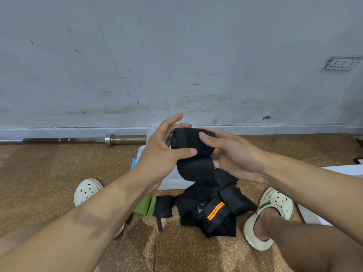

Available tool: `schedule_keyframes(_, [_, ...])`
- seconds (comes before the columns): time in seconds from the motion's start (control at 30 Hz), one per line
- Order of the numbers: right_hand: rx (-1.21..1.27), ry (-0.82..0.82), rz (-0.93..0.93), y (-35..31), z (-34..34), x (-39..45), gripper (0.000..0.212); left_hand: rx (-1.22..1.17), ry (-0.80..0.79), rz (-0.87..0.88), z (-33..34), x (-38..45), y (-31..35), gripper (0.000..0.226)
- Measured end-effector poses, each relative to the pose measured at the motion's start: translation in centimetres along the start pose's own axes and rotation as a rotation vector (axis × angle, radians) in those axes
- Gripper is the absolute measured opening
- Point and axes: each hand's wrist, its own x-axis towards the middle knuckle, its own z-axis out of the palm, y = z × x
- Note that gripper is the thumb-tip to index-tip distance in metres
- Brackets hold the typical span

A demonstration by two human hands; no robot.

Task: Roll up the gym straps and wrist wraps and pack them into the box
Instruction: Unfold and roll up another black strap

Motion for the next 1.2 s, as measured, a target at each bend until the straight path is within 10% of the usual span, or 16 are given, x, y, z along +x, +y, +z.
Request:
schedule_keyframes(0.2, [0.018, 0.082, -0.078, -0.2, 0.3, -0.1, 0.052, -0.064, 0.032, -0.075, 0.4, 0.0, 0.0, 0.092])
schedule_keyframes(0.43, [-0.084, 0.083, -0.179, -0.5, 0.3, -0.4, 0.05, -0.233, 0.029, -0.303, 0.3, 0.3, 0.4, 0.053])
schedule_keyframes(0.87, [-0.025, 0.099, -0.029, -0.6, 0.4, -0.2, 0.062, -0.073, 0.013, -0.112, 0.0, 0.1, 0.5, 0.088])
schedule_keyframes(1.2, [-0.086, 0.139, -0.142, 0.4, 1.7, -0.6, 0.062, -0.22, 0.0, -0.298, 0.9, 0.2, -0.1, 0.08])
